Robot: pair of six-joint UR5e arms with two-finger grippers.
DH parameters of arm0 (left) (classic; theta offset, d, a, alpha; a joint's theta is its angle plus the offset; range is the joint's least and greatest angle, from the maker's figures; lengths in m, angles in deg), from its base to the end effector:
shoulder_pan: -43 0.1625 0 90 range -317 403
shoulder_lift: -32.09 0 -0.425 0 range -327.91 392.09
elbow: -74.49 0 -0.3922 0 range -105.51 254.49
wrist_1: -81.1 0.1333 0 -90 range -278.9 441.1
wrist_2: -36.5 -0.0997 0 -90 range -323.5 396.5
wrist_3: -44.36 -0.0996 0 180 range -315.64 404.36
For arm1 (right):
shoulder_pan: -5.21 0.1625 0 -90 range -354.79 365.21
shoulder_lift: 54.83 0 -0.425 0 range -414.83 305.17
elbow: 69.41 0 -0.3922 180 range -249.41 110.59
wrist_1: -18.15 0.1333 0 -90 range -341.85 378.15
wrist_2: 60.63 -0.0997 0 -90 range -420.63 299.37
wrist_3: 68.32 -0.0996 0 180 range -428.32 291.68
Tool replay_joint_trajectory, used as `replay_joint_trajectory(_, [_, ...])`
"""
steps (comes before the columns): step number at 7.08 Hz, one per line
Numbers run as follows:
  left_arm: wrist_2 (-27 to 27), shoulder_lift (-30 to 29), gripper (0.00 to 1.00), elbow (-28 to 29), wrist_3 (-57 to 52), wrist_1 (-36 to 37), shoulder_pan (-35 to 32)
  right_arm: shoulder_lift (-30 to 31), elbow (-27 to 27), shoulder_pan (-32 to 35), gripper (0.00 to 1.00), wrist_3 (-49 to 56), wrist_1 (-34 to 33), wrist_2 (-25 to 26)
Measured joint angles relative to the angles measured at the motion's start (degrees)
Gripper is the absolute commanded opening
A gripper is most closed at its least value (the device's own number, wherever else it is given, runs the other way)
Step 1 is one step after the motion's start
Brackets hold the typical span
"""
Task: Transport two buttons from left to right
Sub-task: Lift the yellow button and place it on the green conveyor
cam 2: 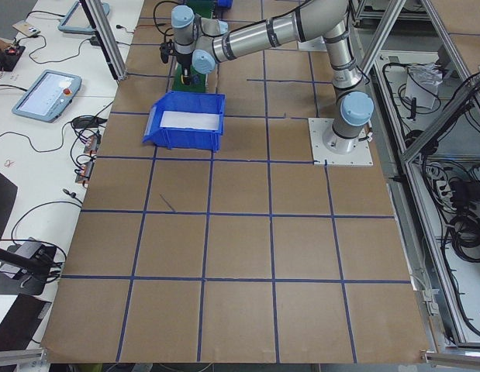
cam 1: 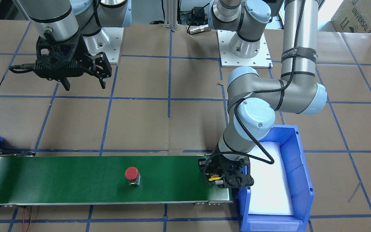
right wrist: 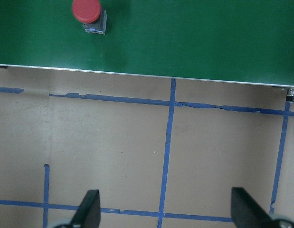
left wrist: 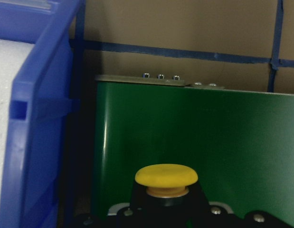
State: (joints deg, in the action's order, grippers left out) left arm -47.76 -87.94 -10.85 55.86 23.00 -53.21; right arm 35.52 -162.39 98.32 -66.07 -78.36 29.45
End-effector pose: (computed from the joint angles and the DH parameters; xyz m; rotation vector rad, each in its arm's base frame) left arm -0.2157 -0.6579 0.2753 0.1308 -3.0188 0.1470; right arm 0.1598 -0.4874 0.4769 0.1467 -3.1355 0.1063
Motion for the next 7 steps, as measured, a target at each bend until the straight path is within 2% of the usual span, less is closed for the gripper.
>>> replay_joint_trajectory(2, [1.3,-0.74,0.31,-0.45,0.01,2.08,-0.45,-0.02,0.02,-0.11,1.0,0.08,0.02,-0.05])
replay_joint_trajectory(4, [1.67,-1.31,0.83,-0.67,-0.07,3.25,-0.54,0.05,-0.2,-0.01,1.0,0.17,0.17,0.02])
replay_joint_trajectory(5, [1.78,-1.31,1.0,-0.71,0.05,3.38,-0.56,0.07,-0.32,0.05,1.0,0.14,0.18,0.05])
replay_joint_trajectory(7, [1.81,-0.67,1.0,-0.14,0.4,3.05,-0.56,-0.14,-0.26,0.09,1.0,0.07,0.03,0.06])
